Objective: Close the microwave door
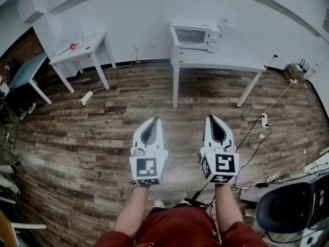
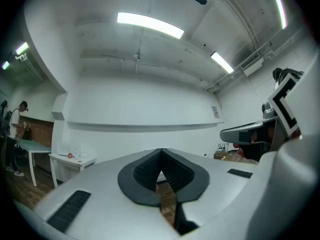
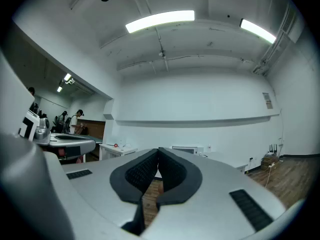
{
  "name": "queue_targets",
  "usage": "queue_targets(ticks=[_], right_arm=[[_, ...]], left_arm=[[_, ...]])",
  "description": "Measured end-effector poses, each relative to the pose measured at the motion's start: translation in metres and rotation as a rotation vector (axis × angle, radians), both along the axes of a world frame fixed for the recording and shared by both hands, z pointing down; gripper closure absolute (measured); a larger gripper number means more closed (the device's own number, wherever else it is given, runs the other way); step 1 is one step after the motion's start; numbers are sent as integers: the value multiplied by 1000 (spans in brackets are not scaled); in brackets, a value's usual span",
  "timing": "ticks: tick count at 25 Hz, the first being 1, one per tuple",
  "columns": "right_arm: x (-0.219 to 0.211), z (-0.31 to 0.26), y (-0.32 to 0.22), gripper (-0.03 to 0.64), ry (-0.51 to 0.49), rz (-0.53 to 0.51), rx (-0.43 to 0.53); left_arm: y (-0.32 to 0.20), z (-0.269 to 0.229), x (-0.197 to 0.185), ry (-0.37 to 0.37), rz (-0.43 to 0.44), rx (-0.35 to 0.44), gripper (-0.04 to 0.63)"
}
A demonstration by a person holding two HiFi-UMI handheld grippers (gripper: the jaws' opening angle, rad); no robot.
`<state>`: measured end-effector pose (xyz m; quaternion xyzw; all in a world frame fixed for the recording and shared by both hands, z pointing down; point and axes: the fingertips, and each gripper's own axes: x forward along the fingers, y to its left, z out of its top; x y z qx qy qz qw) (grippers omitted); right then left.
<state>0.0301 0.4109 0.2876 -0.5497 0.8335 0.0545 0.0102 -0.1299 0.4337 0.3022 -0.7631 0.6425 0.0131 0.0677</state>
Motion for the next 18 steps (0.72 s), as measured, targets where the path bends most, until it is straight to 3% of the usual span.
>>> queue_targets(ticks=[18], right_arm=[[31, -3, -5, 589, -20, -20, 13]], left_arm=[[-3, -12, 42, 45, 10, 17, 568]])
